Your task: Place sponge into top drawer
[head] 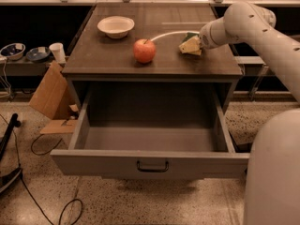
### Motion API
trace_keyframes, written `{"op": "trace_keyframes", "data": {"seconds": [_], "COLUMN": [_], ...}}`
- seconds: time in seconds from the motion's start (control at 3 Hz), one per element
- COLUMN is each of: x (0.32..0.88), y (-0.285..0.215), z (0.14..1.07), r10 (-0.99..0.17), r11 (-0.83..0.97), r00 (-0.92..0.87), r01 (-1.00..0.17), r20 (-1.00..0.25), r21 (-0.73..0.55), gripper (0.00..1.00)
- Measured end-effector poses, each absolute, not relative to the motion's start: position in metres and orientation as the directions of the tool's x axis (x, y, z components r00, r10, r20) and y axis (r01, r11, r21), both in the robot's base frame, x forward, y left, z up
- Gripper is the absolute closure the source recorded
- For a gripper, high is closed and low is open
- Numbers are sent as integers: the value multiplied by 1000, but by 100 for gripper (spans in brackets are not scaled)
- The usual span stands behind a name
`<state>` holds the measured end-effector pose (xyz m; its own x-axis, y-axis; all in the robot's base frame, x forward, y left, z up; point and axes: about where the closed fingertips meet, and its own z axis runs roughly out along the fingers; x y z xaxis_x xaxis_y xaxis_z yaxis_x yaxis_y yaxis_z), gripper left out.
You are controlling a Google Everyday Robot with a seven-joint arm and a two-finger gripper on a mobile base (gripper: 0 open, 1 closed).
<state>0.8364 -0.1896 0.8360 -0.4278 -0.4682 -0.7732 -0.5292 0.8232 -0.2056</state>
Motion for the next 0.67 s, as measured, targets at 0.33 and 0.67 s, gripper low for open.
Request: {"op": "trace_keyframes", "data": {"seconds": [0.33, 0.67], "x": [836, 816], "y": [-190, -202], "z": [837, 843], "r10": [-468, -439], "r11": [823, 838], "r00": [-428, -412], "r01": [-529, -508], "r20": [-773, -798], "r21": [-206, -199], "gripper": [93, 100]}}
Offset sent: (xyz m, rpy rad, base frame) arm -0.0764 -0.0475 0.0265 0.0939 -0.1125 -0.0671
